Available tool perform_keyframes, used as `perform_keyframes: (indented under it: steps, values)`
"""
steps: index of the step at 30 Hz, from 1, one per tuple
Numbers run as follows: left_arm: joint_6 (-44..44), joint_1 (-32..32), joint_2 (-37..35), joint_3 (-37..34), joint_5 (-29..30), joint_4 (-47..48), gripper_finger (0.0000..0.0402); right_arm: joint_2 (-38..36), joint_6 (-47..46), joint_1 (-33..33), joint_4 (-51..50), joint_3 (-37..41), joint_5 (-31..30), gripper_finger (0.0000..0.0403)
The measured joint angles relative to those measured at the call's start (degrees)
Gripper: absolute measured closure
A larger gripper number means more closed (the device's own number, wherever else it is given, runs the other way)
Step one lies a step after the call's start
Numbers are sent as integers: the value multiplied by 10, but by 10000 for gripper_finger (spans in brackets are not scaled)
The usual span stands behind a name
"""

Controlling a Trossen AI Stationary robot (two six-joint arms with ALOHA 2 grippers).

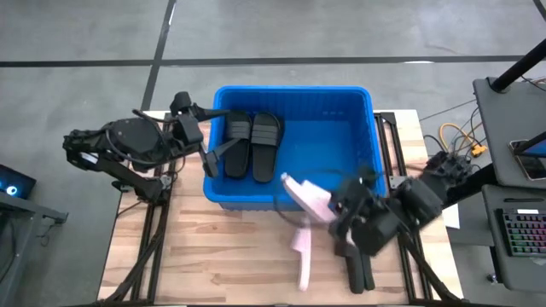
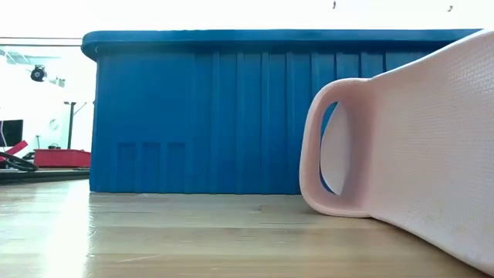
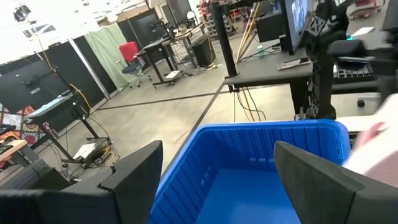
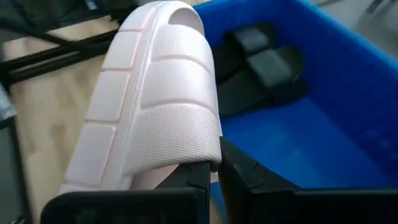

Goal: Pick and place slides into bin
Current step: Put the pink slides into the blue bin

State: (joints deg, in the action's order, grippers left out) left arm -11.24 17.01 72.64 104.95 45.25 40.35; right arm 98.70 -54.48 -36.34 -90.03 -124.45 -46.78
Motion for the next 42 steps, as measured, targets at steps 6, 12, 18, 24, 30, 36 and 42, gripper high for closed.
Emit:
perform_keyframes:
  steps: [6,12,18,24,30,36,42]
  values:
    - [4,0,-16,0,0,6,111,-1,83,105,0,-18,0,390]
    - [26,1,-31,0,0,10,111,-2,125,229,-1,-16,36,391]
    - [33,1,-38,0,0,13,111,-1,146,343,0,-14,79,391]
    - [24,0,-38,-1,16,13,111,28,245,438,0,-13,137,392]
    - [14,0,-38,-1,59,12,111,80,326,515,0,-12,190,392]
    - [14,0,-33,-1,94,10,111,138,381,541,0,-11,185,392]
    - [14,0,-31,-1,109,10,111,193,435,540,1,-11,180,392]
